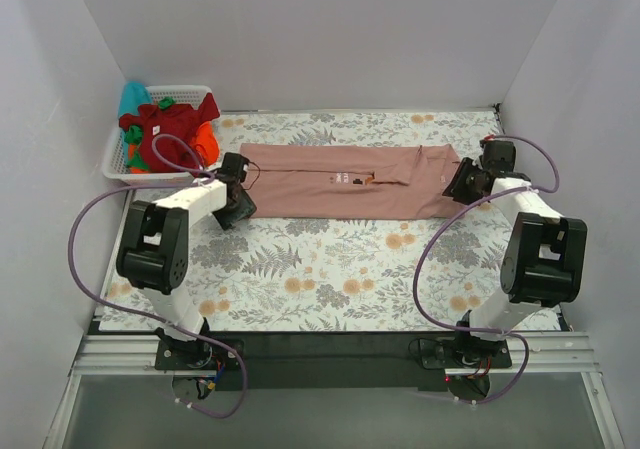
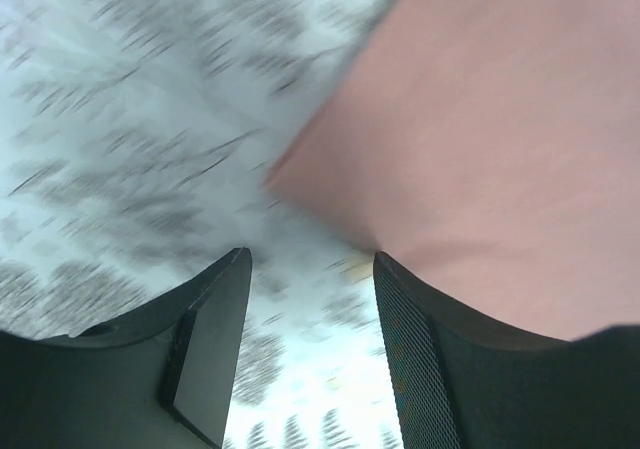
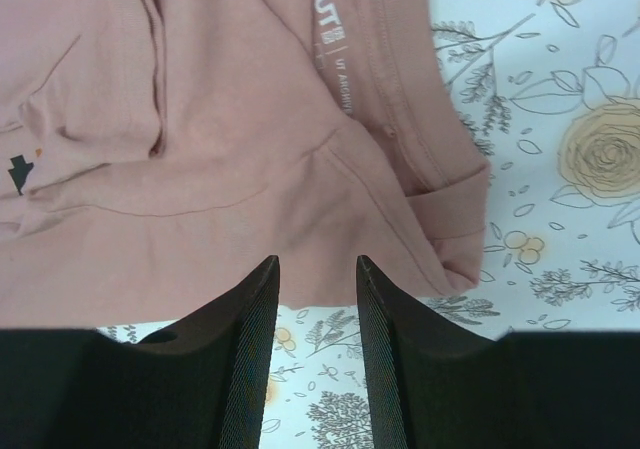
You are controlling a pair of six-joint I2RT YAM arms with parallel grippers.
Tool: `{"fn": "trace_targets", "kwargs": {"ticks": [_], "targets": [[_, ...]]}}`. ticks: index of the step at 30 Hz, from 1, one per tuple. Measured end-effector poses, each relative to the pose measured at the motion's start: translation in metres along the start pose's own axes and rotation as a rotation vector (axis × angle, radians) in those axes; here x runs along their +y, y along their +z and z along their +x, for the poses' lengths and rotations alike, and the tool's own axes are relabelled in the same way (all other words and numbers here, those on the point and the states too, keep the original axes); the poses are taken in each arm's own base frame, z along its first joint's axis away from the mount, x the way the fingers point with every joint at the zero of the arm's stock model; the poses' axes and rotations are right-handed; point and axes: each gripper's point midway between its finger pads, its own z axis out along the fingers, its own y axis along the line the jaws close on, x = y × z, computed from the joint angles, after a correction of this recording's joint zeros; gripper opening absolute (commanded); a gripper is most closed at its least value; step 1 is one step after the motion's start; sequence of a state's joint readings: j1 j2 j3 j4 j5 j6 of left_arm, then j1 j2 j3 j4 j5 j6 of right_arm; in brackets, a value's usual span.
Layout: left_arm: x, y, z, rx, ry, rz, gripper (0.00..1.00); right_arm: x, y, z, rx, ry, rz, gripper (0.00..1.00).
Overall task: Fold and stack the t-shirts
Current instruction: Fold the tshirt
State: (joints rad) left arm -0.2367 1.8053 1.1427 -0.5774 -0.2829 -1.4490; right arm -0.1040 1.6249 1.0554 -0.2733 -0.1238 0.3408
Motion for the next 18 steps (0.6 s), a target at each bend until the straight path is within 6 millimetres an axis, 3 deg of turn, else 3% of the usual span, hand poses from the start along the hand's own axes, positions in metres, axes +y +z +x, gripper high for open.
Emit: {"fn": "trace_targets", "kwargs": {"ticks": [3,6,10,15,18], "targets": [[0.03,-0.01,0.015,0.003,-0.006,-0.044,0.53,-0.016,0.0,0.004,0.001,0.036,0.003,0.43],[0.044,-0.02,0.014,-0.022,-0.015,-0.058,0.6,-0.027,0.0,0.011,0.007,0.074,-0.014,0.44],[0.036,-0.031,-0.002,-0.068,-0.039,-0.018,0.72,-0.032,0.001,0.018,0.012,0.126,-0.053,0.51],[0.024,-0.029,-0.014,-0.084,-0.06,0.007,0.75,-0.043,0.002,0.023,0.005,0.198,-0.09,0.65],[0.022,-0.017,-0.017,-0.076,-0.08,0.004,0.75,-0.055,0.001,0.027,-0.002,0.256,-0.102,0.66]]}}
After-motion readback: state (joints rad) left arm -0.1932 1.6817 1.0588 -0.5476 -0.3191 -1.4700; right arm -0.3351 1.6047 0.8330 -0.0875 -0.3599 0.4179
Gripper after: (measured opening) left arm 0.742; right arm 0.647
